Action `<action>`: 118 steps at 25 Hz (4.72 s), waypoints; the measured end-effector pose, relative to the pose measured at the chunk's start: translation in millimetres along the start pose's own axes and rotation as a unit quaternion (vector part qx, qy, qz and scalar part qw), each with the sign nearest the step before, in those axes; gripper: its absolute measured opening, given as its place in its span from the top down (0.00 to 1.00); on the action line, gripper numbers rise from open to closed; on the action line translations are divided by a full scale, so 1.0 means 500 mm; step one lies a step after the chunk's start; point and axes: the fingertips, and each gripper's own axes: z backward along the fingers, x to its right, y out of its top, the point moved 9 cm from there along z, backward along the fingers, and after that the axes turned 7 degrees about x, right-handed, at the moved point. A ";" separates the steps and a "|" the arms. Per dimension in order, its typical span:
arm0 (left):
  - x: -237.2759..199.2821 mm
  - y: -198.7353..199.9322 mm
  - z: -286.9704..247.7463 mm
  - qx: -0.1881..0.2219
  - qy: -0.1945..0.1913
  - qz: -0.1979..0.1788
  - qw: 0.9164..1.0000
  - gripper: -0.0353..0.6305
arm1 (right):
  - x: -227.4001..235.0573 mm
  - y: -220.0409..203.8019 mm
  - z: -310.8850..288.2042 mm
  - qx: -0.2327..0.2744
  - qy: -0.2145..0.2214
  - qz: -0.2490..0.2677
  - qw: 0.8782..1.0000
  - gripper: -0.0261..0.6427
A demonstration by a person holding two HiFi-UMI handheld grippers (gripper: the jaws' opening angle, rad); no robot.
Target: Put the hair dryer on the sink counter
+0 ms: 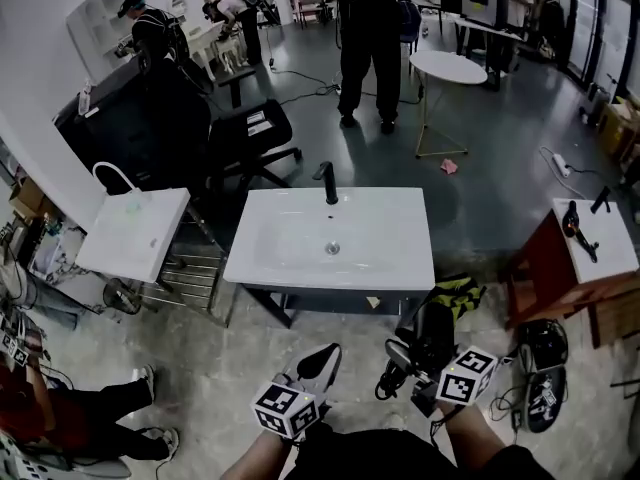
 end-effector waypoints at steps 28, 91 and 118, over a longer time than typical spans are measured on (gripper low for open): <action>-0.355 0.071 0.212 0.032 0.019 0.015 0.999 0.94 | -0.148 -0.064 -0.432 -0.049 0.013 0.056 0.997 0.71; -0.696 0.171 -0.081 0.006 0.038 0.003 0.999 0.94 | 0.248 0.052 -1.121 -0.327 0.022 0.315 0.891 0.71; -0.801 0.138 -0.158 -0.006 0.084 0.064 0.994 0.94 | 0.482 -0.080 -1.390 -0.587 0.057 0.430 0.684 0.71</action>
